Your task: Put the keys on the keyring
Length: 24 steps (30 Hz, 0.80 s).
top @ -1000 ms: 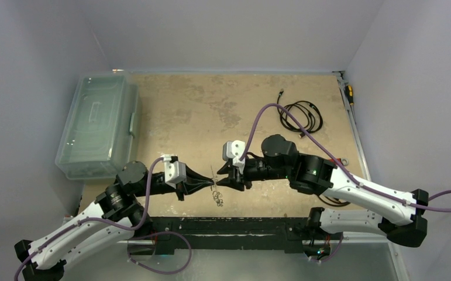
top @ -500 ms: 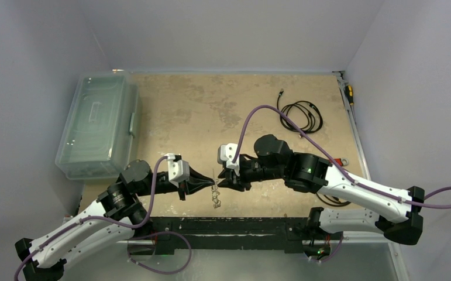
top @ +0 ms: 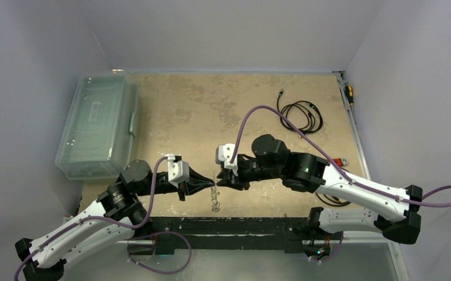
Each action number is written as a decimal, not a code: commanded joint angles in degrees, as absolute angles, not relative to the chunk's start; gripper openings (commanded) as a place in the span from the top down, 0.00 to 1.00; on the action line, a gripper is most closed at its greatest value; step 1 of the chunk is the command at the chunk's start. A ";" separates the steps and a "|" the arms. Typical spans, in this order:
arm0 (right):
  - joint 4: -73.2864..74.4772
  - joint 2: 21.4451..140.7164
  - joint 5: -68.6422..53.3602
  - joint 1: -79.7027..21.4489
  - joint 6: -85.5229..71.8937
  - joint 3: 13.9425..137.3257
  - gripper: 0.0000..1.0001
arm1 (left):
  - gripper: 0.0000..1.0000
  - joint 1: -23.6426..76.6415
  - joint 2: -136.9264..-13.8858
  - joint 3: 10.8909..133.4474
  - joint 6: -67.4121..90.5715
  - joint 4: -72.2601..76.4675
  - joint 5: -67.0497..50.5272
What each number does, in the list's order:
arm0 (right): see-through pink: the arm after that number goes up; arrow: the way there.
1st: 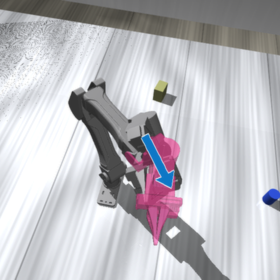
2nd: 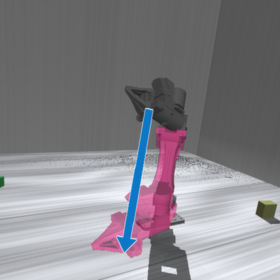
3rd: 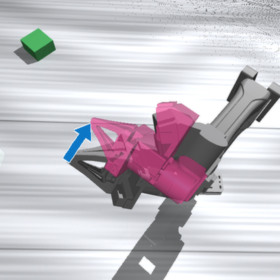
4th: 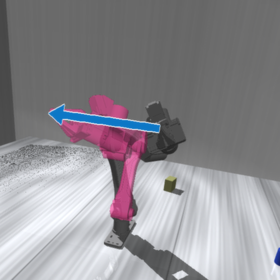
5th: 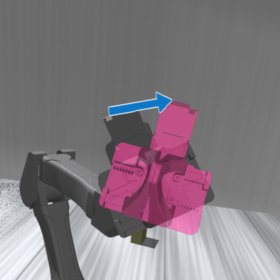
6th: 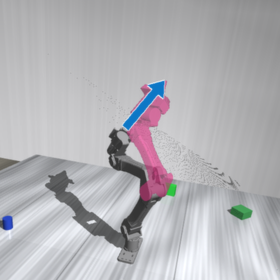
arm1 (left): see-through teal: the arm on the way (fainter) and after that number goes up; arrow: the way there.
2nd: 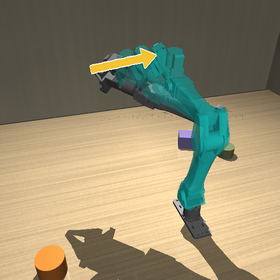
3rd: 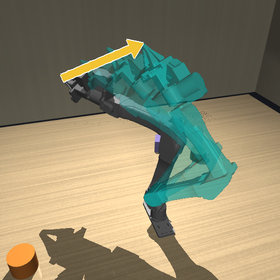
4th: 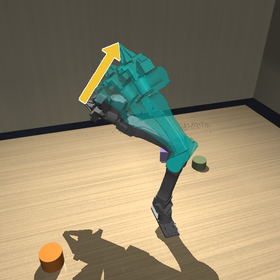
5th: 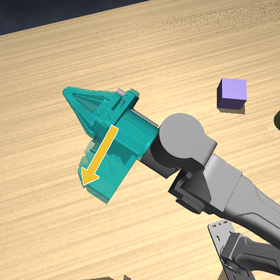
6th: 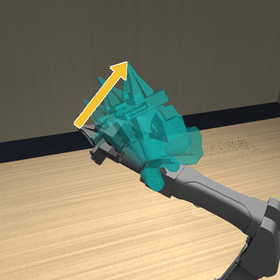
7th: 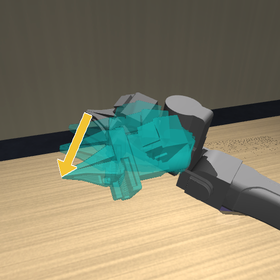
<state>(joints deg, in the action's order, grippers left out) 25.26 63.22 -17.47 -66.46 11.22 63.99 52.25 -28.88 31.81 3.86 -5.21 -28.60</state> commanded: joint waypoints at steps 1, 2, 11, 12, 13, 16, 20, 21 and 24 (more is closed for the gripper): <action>23.30 63.80 -17.23 -66.77 12.04 66.42 0.75 | 1.00 52.13 -28.37 32.15 4.48 -0.96 -30.30; 23.23 63.88 -17.23 -66.79 12.12 66.44 0.76 | 1.00 52.20 -28.46 32.02 4.63 -0.91 -30.44; 22.99 63.42 -16.70 -66.72 12.30 66.70 0.80 | 1.00 52.17 -28.48 31.86 4.75 -0.90 -31.11; 23.09 63.40 -16.62 -66.68 12.30 66.71 0.80 | 1.00 52.13 -28.48 31.82 4.81 -0.88 -31.11; 23.19 63.32 -16.61 -66.74 12.30 66.76 0.80 | 1.00 52.13 -28.48 31.85 4.83 -0.88 -31.19; 23.58 63.29 -16.70 -66.72 12.31 67.25 0.80 | 1.00 52.19 -28.56 31.82 4.84 -0.88 -31.46; 24.10 63.04 -16.40 -66.70 12.39 67.91 0.79 | 1.00 52.13 -28.56 31.75 4.92 -0.88 -31.62; 24.30 63.00 -16.29 -66.74 12.39 68.01 0.79 | 1.00 52.13 -28.56 31.82 4.92 -0.88 -31.63; 24.48 62.87 -16.17 -66.76 12.48 68.19 0.79 | 1.00 52.13 -28.63 31.81 5.01 -0.89 -31.85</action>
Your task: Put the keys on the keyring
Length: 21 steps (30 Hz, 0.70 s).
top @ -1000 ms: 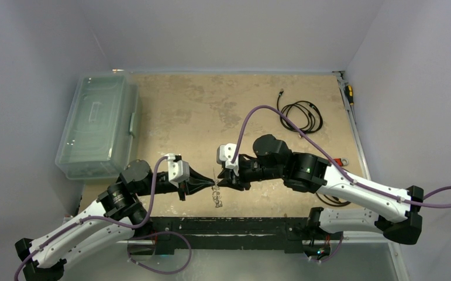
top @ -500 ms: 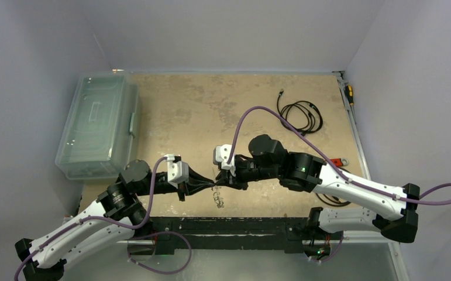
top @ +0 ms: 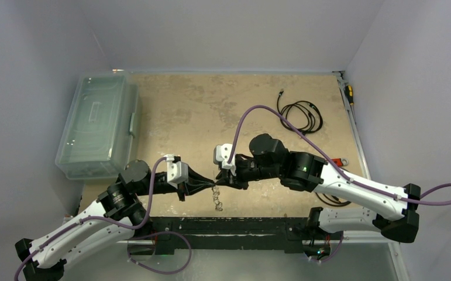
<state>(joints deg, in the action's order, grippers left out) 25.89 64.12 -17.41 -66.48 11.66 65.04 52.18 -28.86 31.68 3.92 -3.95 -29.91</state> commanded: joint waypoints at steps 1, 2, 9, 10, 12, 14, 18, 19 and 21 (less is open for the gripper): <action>24.57 62.85 -16.10 -66.70 12.48 68.20 0.79 | 1.00 52.14 -28.65 31.84 5.08 -0.88 -31.88; 24.60 62.89 -16.01 -66.71 12.48 68.20 0.79 | 1.00 52.12 -28.70 31.87 5.09 -0.88 -32.01; 24.48 62.58 -16.19 -66.72 12.65 67.94 0.83 | 1.00 52.12 -28.83 31.90 5.27 -0.93 -32.62; 24.44 62.64 -16.40 -66.71 12.66 67.94 0.86 | 1.00 52.12 -28.83 31.83 5.34 -0.90 -32.68; 24.37 62.87 -17.05 -66.75 12.73 67.90 0.91 | 1.00 52.16 -28.97 31.86 5.32 -0.91 -32.79; 24.22 63.13 -17.85 -66.80 12.95 67.79 0.99 | 1.00 52.12 -28.92 31.89 5.28 -0.90 -32.85; 24.22 63.39 -20.34 -66.73 13.48 67.63 1.00 | 1.00 52.12 -28.83 31.89 5.27 -0.89 -32.43; 23.90 63.19 -20.46 -66.78 13.53 67.40 1.00 | 1.00 52.12 -28.81 31.94 5.21 -0.88 -32.31; 22.93 62.44 -19.78 -66.79 13.22 66.64 1.00 | 0.94 52.12 -28.78 32.09 5.07 -0.94 -31.84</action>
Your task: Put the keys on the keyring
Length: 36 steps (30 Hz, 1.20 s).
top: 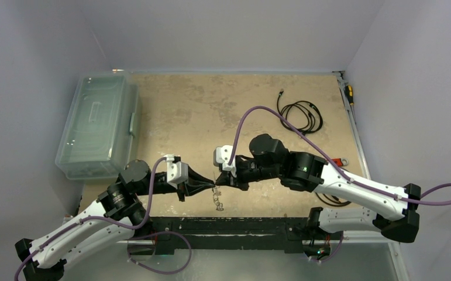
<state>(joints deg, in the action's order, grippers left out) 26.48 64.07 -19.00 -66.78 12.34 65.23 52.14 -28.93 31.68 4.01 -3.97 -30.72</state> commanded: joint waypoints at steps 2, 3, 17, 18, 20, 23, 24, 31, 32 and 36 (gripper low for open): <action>20.98 60.84 -18.68 -66.67 12.51 65.21 1.00 | 0.73 52.12 -28.55 32.27 5.03 -0.90 -31.23; 19.88 60.03 -18.03 -66.75 12.15 64.27 1.00 | 0.66 52.12 -28.33 32.40 5.01 -0.88 -31.06; 7.91 53.68 -17.50 -66.79 7.67 55.72 1.00 | 0.76 52.14 -26.52 32.46 4.50 -0.90 -30.78; 7.82 53.76 -17.76 -66.75 7.58 55.66 1.00 | 0.76 52.12 -26.56 32.45 4.49 -0.96 -30.80; 7.63 53.88 -18.06 -66.78 7.41 55.55 1.00 | 0.76 52.12 -26.56 32.46 4.48 -0.88 -30.80; 7.29 53.88 -18.55 -66.72 7.21 55.30 1.00 | 0.78 52.12 -26.50 32.54 4.50 -0.92 -30.84; 7.07 53.88 -18.87 -66.71 7.09 55.16 1.00 | 0.78 52.12 -26.46 32.56 4.53 -0.88 -30.83; 5.82 54.15 -20.04 -66.71 6.49 54.46 1.00 | 0.69 52.15 -26.20 32.52 4.49 -0.92 -30.81; 5.39 54.08 -20.12 -66.75 6.42 54.22 1.00 | 0.66 52.12 -26.15 32.66 4.48 -0.91 -30.72; 4.51 54.20 -20.67 -66.73 6.07 53.79 1.00 | 0.62 52.17 -25.69 32.64 4.33 -0.90 -30.54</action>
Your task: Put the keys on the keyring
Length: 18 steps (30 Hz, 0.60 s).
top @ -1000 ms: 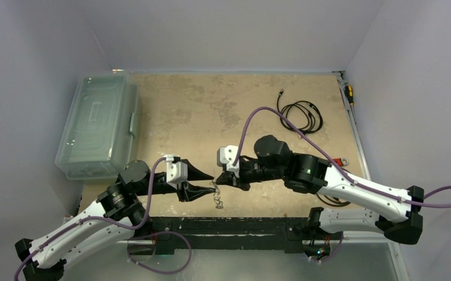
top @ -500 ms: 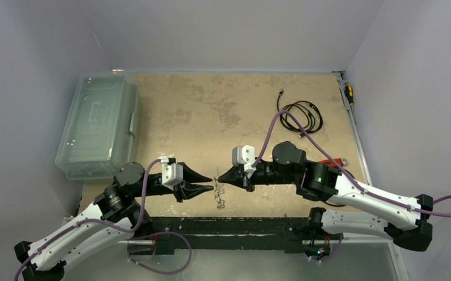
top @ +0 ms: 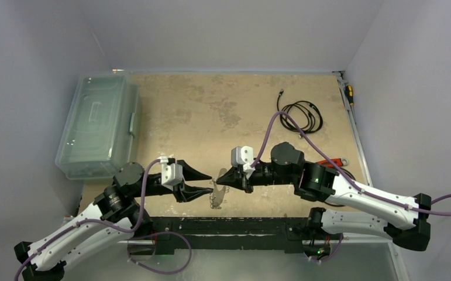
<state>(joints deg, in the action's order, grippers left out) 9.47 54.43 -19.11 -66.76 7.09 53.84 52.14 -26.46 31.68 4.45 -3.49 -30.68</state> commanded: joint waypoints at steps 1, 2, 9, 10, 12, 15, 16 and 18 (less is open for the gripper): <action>4.49 54.41 -20.85 -66.71 6.02 53.79 1.00 | 0.62 52.13 -25.60 32.55 4.31 -0.88 -30.56; 4.32 54.53 -21.10 -66.79 5.98 53.75 1.00 | 0.63 52.16 -25.46 32.58 4.31 -0.88 -30.56; 2.78 55.19 -22.51 -66.71 5.45 53.09 1.00 | 0.76 52.16 -25.31 32.48 4.26 -0.91 -30.91; 2.73 55.32 -22.69 -66.79 5.45 53.12 1.00 | 0.76 52.12 -25.31 32.53 4.26 -0.94 -30.92; 2.75 55.52 -22.97 -66.78 5.45 53.09 1.00 | 0.77 52.13 -25.23 32.44 4.22 -0.90 -30.93; 2.55 55.80 -23.40 -66.77 5.36 53.15 1.00 | 0.77 52.13 -25.22 32.48 4.22 -0.88 -30.89; 2.51 55.89 -23.64 -66.79 5.36 53.18 1.00 | 0.78 52.12 -25.29 32.48 4.22 -0.90 -30.93; 2.37 56.06 -24.18 -66.75 5.36 53.16 1.00 | 0.81 52.14 -25.39 32.43 4.27 -0.88 -31.01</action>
<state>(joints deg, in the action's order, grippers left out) 6.72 55.99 -22.15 -66.76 5.98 53.01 52.14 -25.69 31.68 4.32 -3.46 -30.68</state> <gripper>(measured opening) 0.005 0.217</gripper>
